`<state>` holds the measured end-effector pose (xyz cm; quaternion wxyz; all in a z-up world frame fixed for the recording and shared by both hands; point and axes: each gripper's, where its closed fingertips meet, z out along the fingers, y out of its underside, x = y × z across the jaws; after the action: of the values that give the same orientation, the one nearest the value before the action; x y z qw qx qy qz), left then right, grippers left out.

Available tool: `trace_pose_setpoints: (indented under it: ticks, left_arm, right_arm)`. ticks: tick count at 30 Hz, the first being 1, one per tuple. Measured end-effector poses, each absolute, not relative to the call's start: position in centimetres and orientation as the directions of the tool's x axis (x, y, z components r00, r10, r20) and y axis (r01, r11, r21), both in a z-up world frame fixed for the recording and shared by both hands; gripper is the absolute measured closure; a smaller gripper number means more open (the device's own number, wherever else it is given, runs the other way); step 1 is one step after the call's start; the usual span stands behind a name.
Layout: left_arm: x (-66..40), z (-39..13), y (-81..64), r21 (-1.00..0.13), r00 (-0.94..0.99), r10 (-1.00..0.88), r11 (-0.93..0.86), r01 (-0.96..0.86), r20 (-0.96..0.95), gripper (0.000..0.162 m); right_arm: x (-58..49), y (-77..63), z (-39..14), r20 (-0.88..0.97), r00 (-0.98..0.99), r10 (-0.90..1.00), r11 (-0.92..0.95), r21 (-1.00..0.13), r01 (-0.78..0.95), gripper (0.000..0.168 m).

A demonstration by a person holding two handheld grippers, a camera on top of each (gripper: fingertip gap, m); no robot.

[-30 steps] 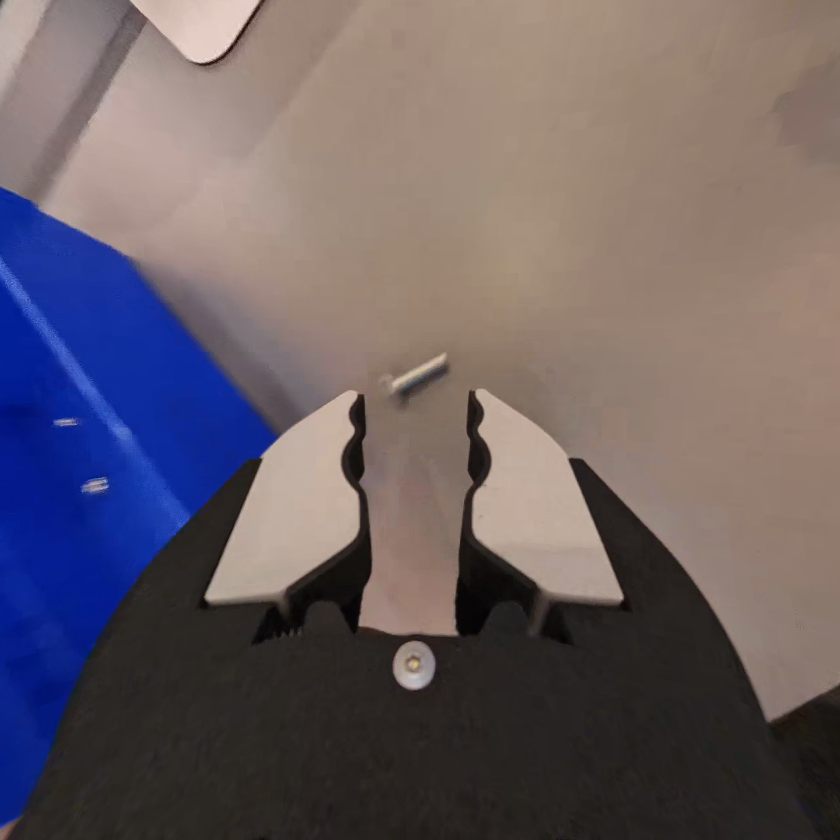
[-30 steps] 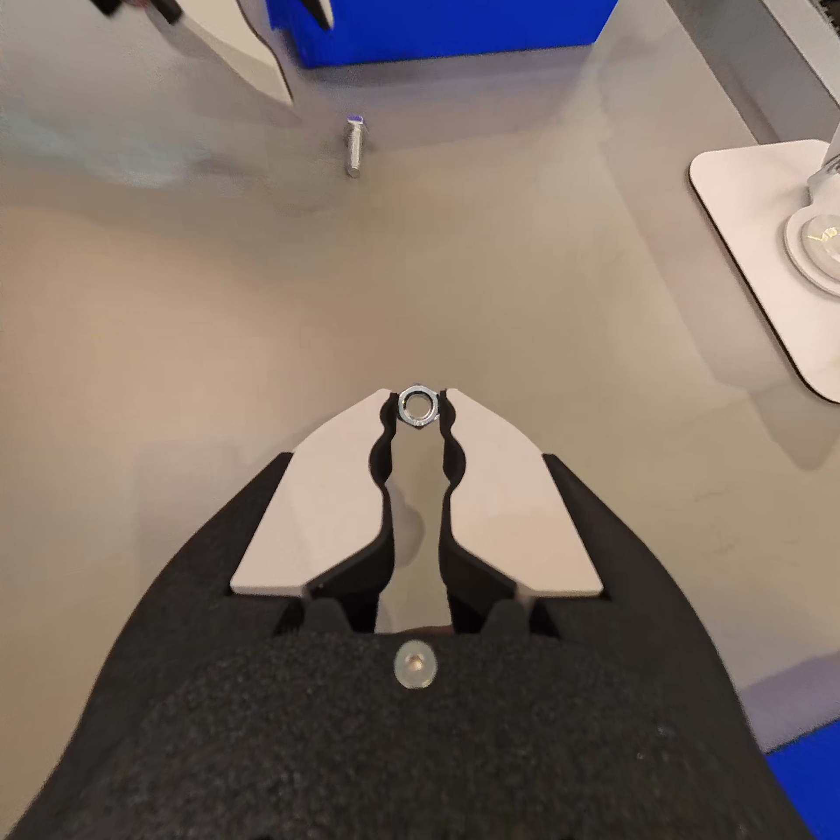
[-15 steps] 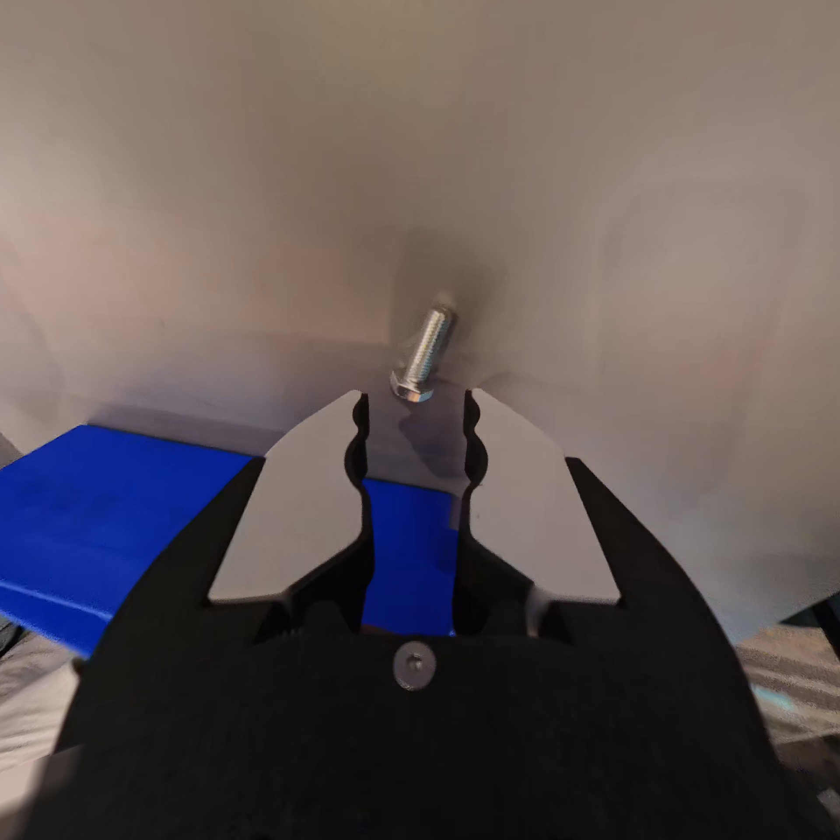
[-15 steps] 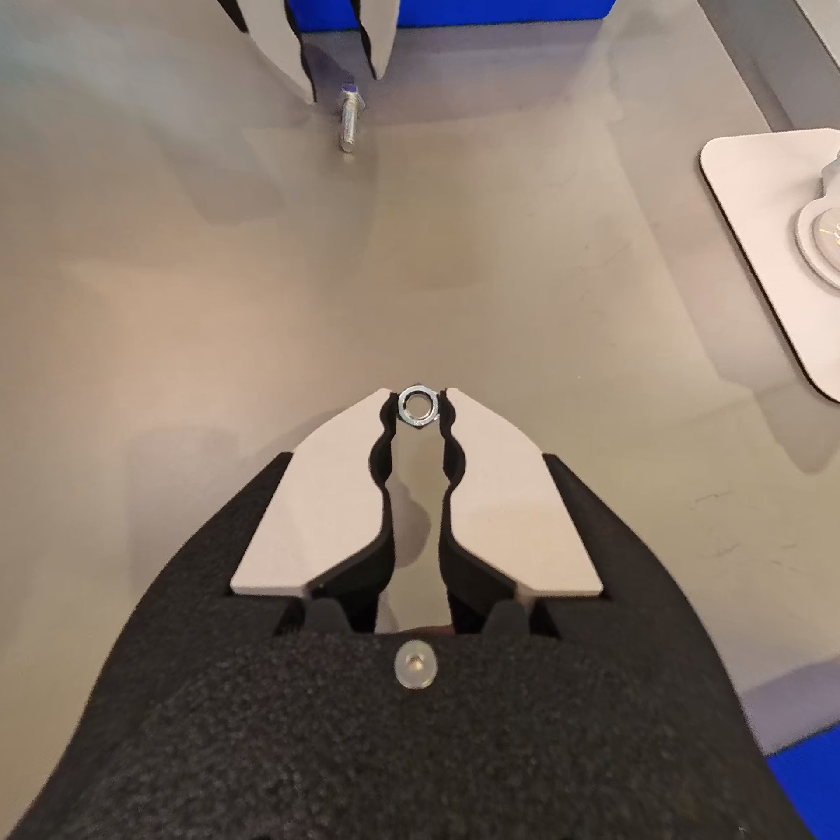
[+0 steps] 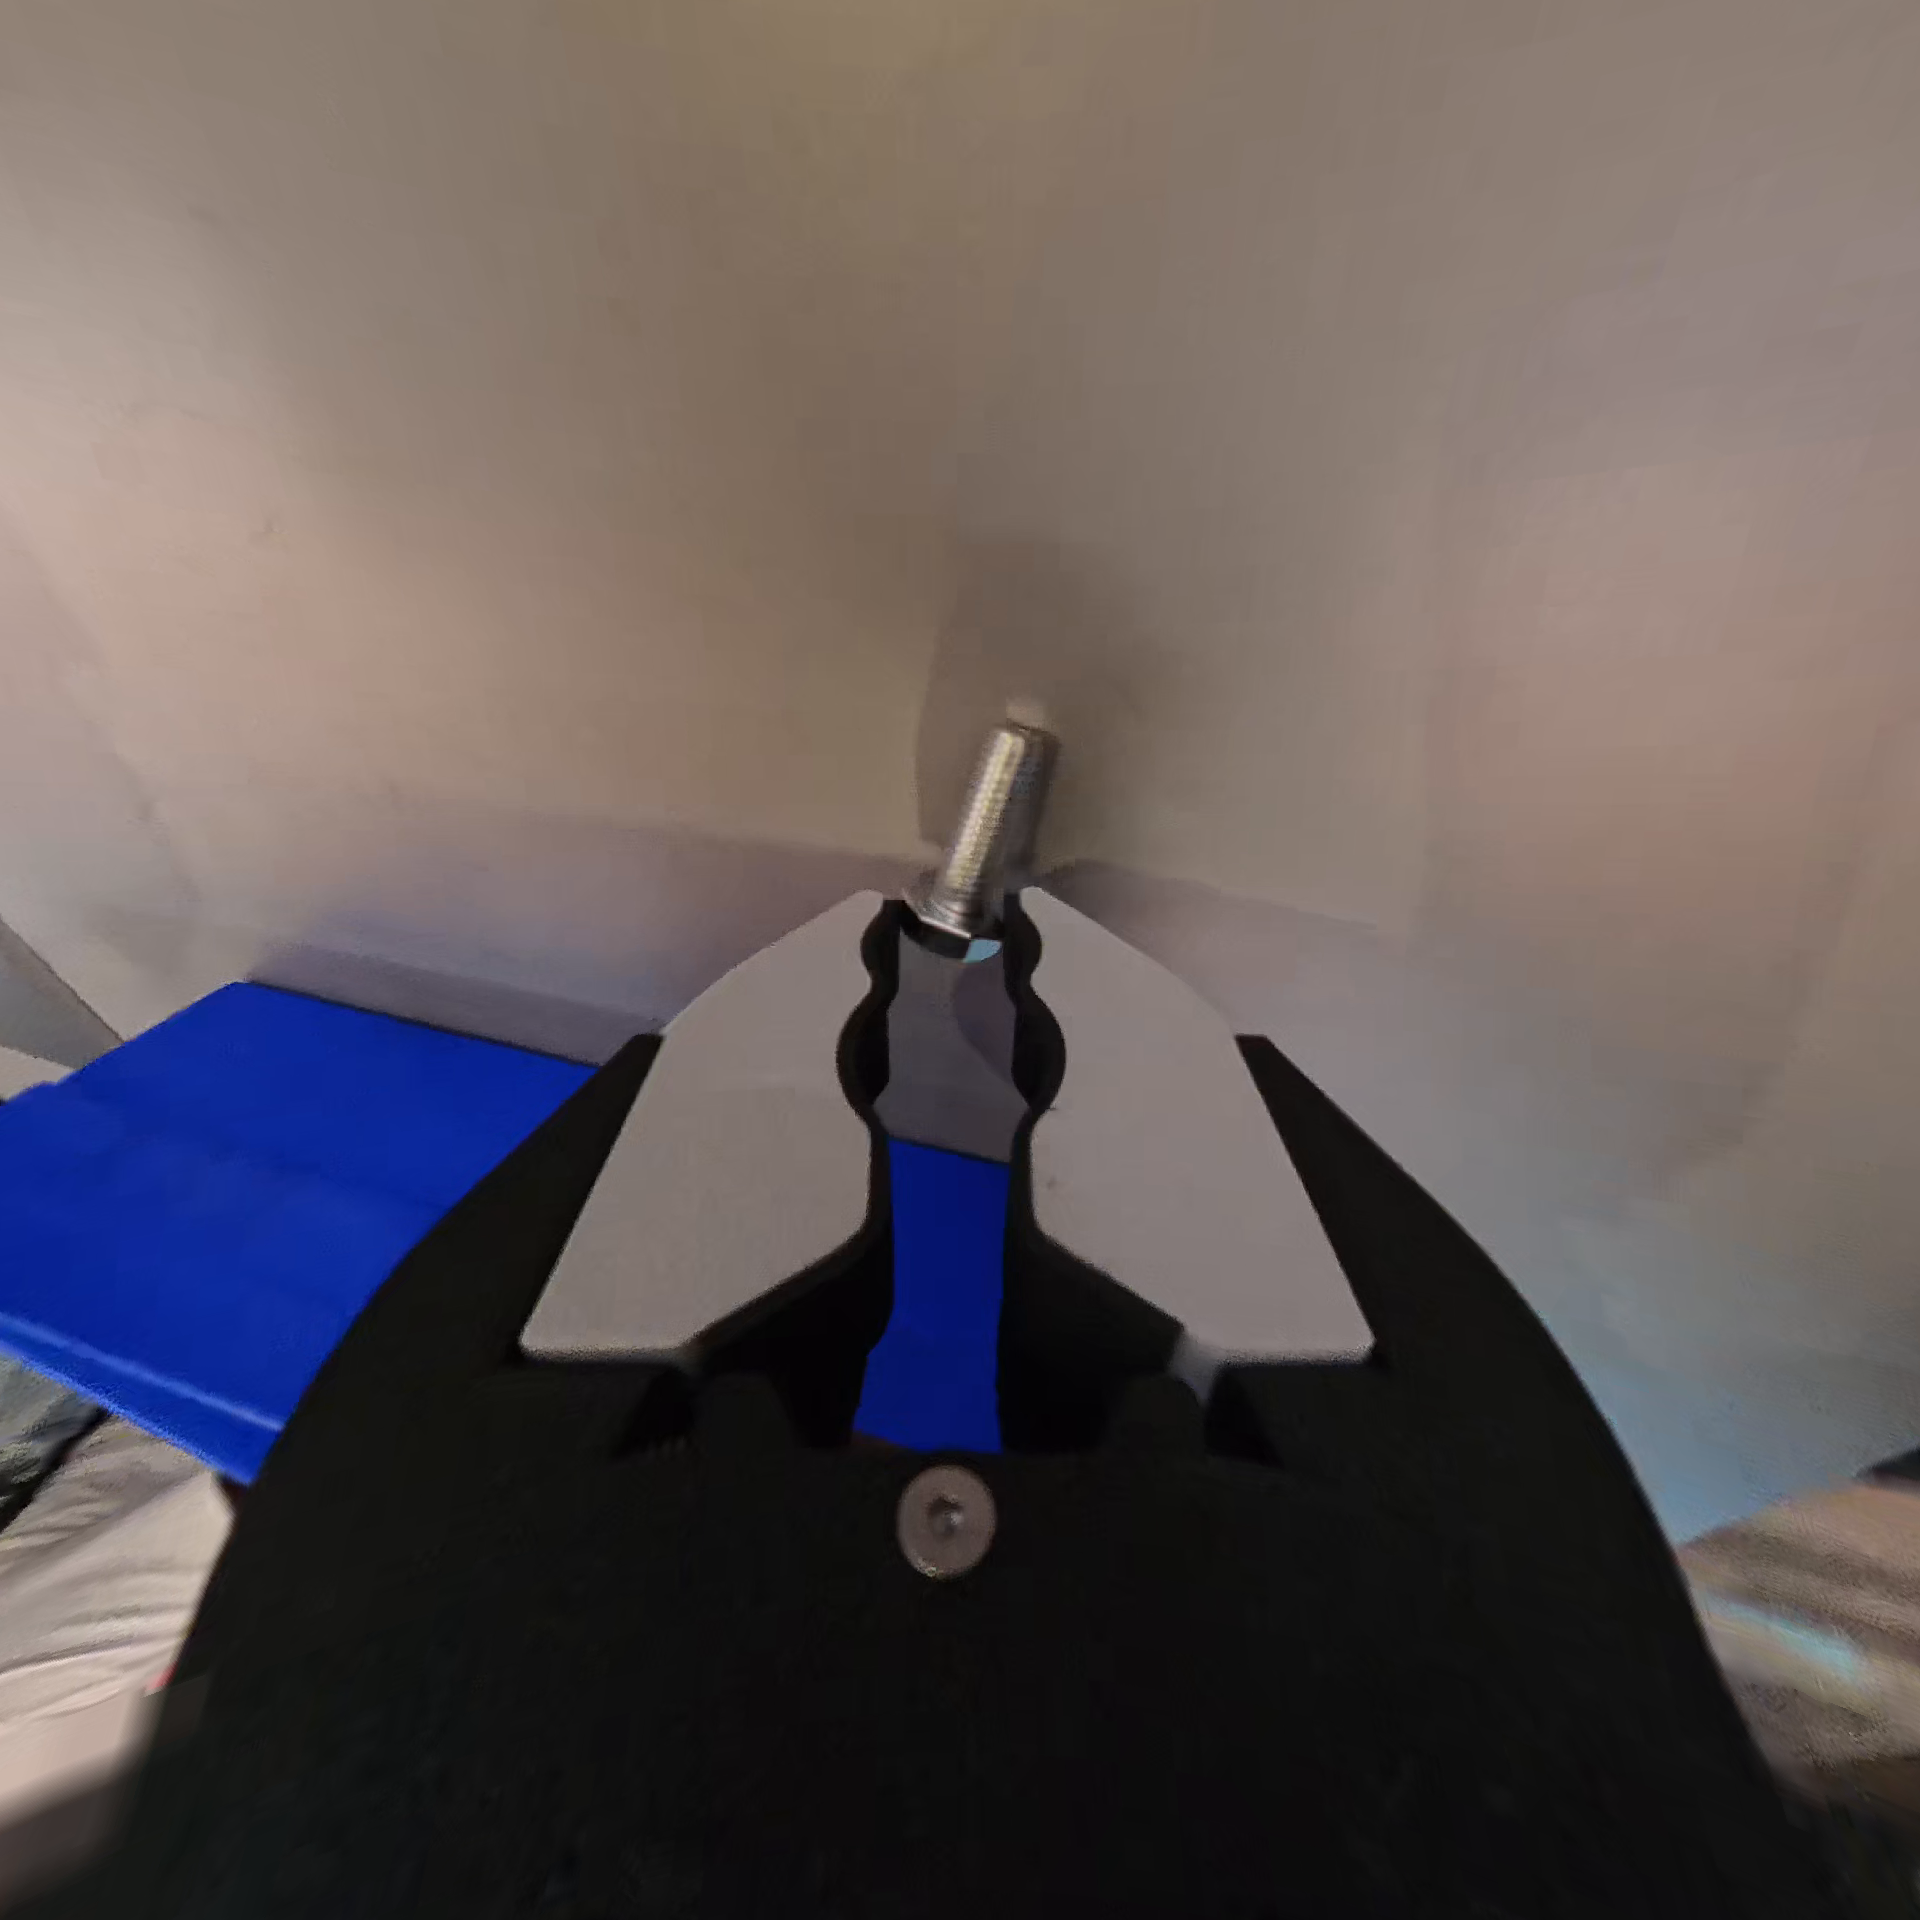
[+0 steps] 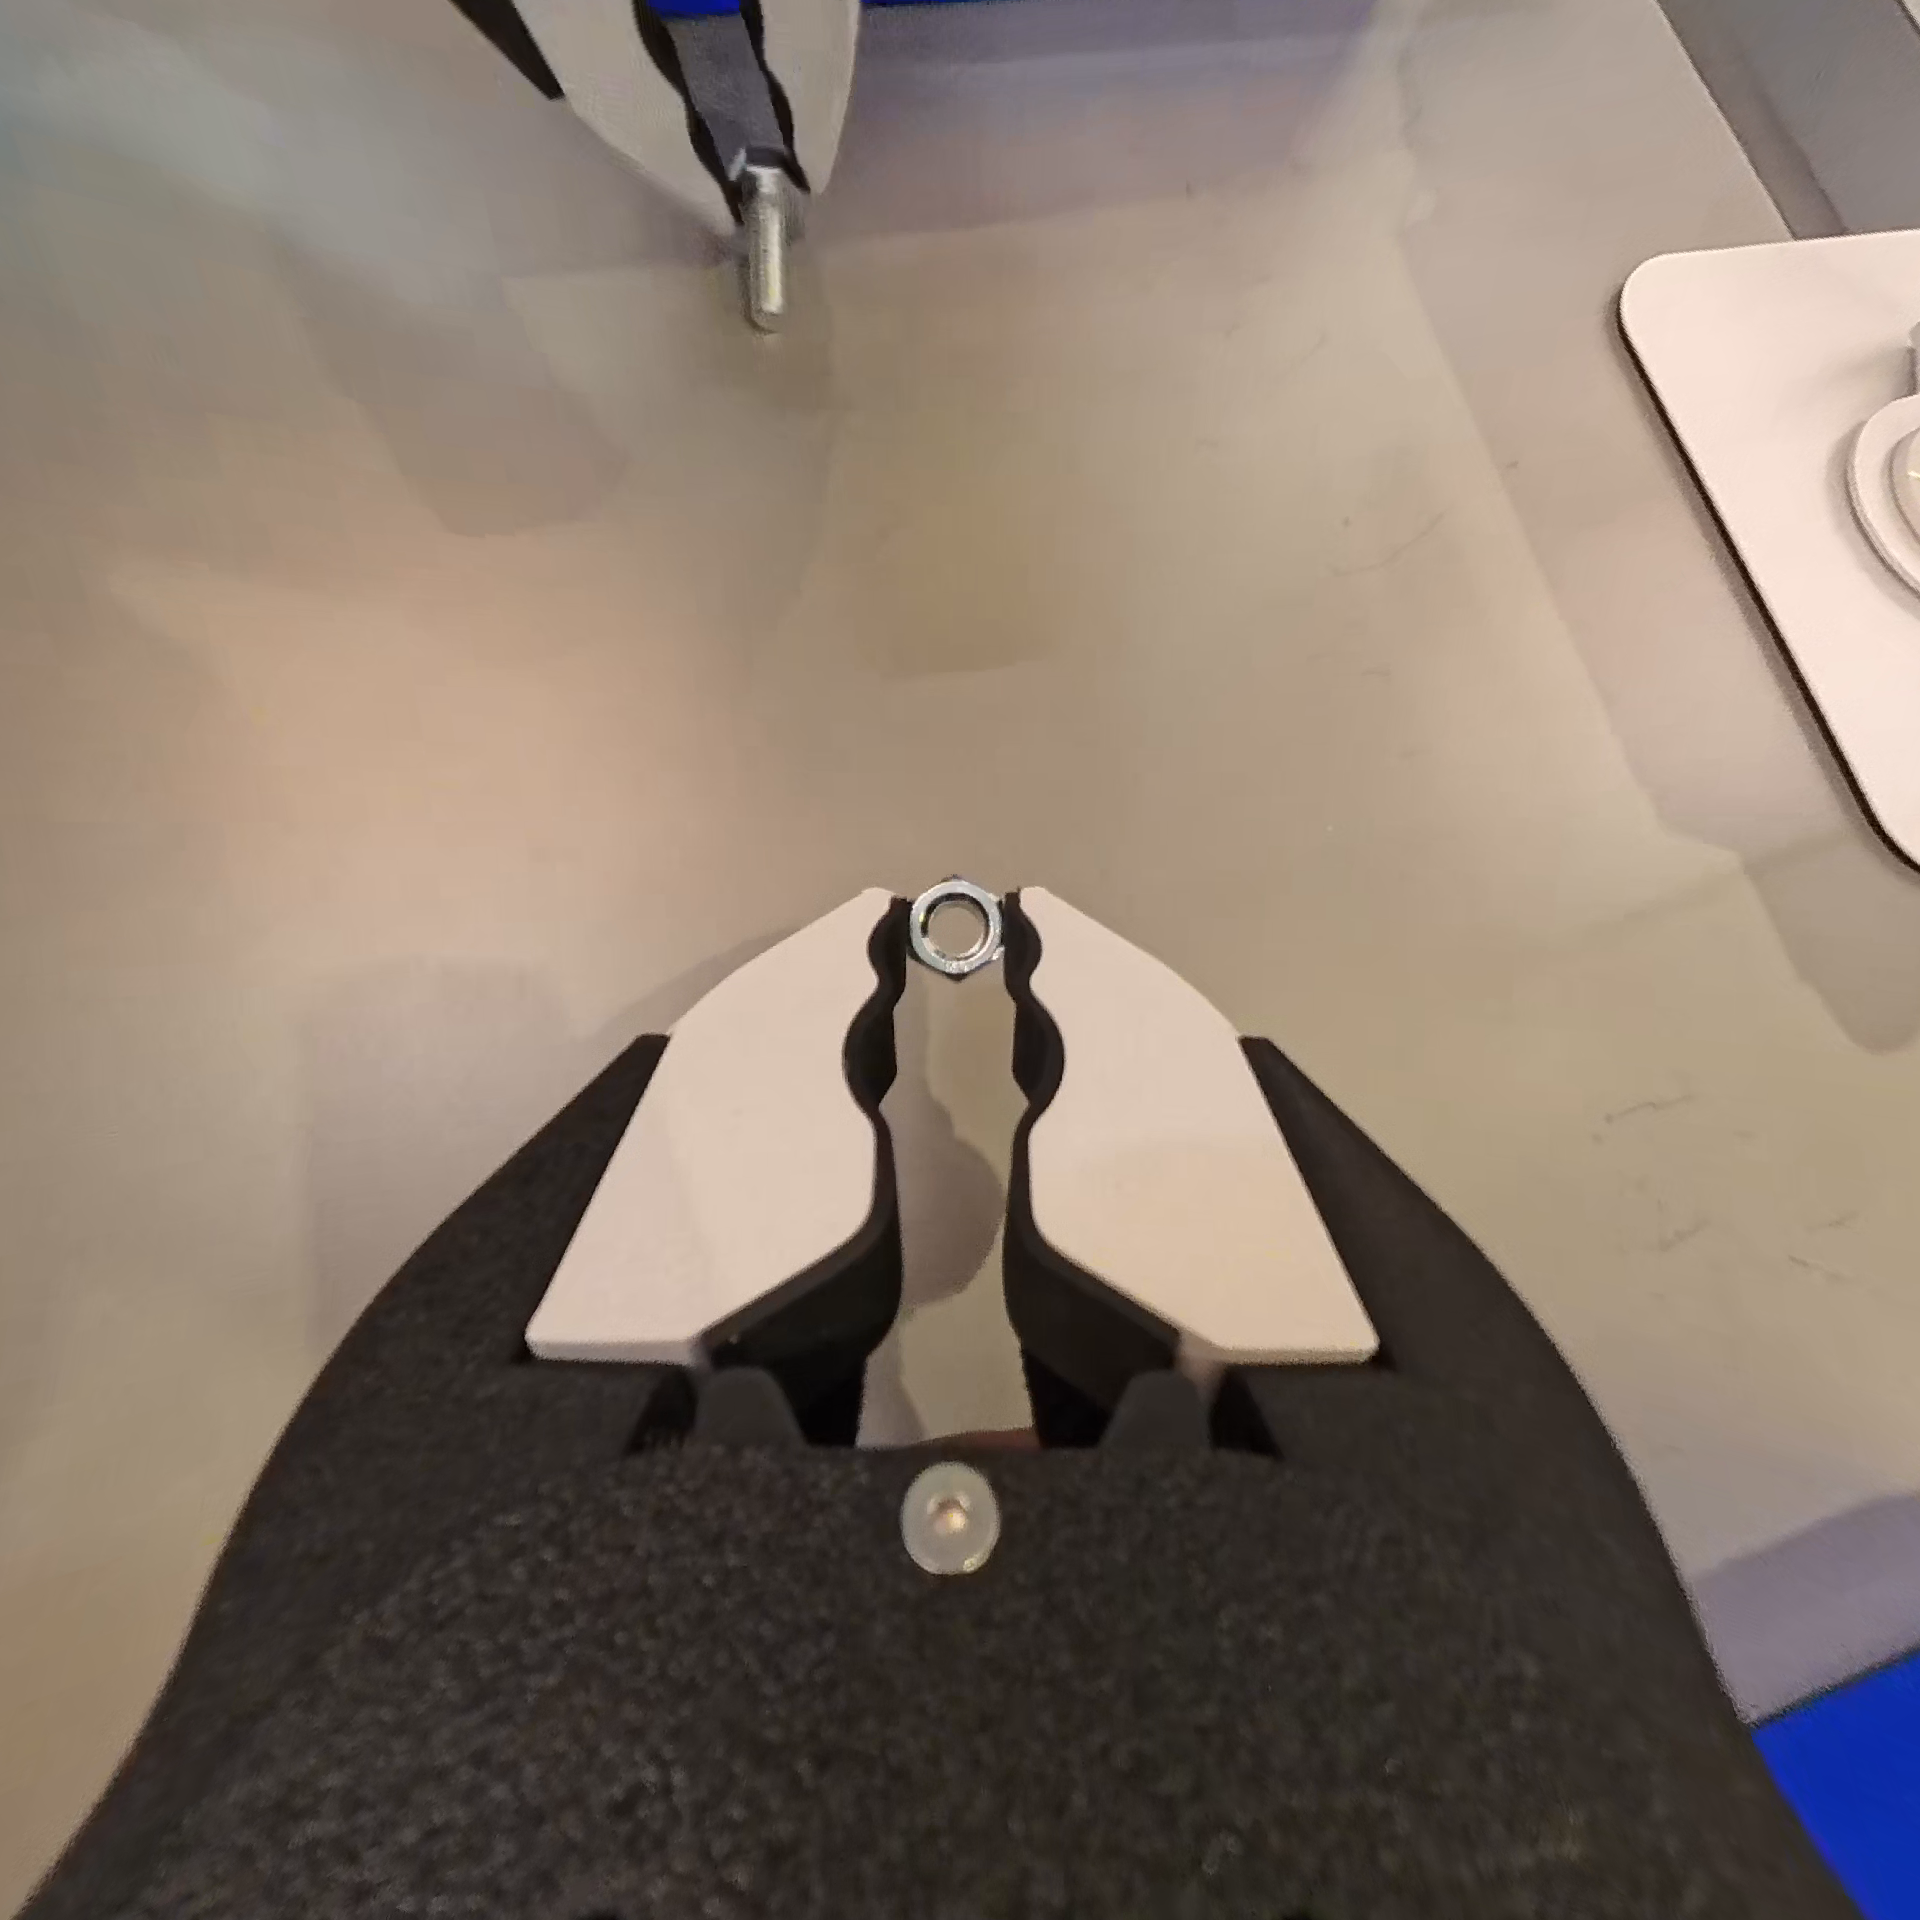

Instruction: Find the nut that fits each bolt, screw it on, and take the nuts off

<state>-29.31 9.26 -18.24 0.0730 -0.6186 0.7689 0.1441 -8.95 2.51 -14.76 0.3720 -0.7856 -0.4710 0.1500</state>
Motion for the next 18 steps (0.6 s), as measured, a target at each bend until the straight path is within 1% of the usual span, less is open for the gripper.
trace_pose_setpoints:
  ticks: [1, 3, 5, 6, 8, 10, 14, 16, 18]
  left_arm:
    - [-28.7, -17.6, 9.2, 0.058, -0.174, -0.933, 0.164, -0.985, -0.314, 0.143]
    - [-26.7, -15.9, 8.0, -0.171, -0.03, -0.957, 0.082, -0.982, -0.288, 0.144]
    - [-24.3, -14.0, 6.6, -0.424, 0.117, -0.971, -0.019, -0.906, -0.207, 0.144]
    - [-23.9, -13.4, 6.3, -0.491, 0.171, -0.968, -0.061, -0.869, -0.182, 0.144]
    - [-24.1, -13.4, 6.4, -0.539, 0.244, -0.949, -0.101, -0.836, -0.2, 0.144]
    - [-23.9, -13.9, 5.8, -0.581, 0.268, -0.945, -0.113, -0.806, -0.189, 0.144]
    - [-22.0, -14.3, 3.9, -0.724, 0.355, -0.935, -0.244, -0.645, -0.002, 0.144]
    - [-21.7, -15.3, 3.5, -0.735, 0.384, -0.922, -0.289, -0.614, 0.042, 0.144]
    - [-21.6, -16.4, 2.8, -0.726, 0.365, -0.929, -0.29, -0.623, 0.058, 0.144]
  right_arm:
    - [-8.9, 2.5, -14.7, 0.114, 0.514, 0.85, -0.278, -0.73, 0.624, 0.151]
    - [-9.2, 2.4, -14.3, 0.106, 0.511, 0.853, -0.27, -0.749, 0.605, 0.151]
    - [-9.8, 2.5, -13.5, 0.091, 0.511, 0.855, -0.253, -0.787, 0.563, 0.151]
    - [-10.1, 2.4, -13.1, 0.076, 0.51, 0.857, -0.25, -0.804, 0.54, 0.151]
    - [-10.7, 2.3, -13.0, 0.042, 0.503, 0.864, -0.259, -0.819, 0.512, 0.151]
    - [-11.0, 2.2, -13.2, 0.036, 0.5, 0.865, -0.261, -0.818, 0.512, 0.151]
    - [-11.6, 2.0, -13.0, 0.033, 0.492, 0.87, -0.252, -0.829, 0.5, 0.151]
    - [-11.8, 1.9, -13.1, 0.014, 0.488, 0.873, -0.262, -0.83, 0.493, 0.151]
    - [-11.7, 1.9, -13.5, 0.008, 0.491, 0.871, -0.275, -0.821, 0.5, 0.151]
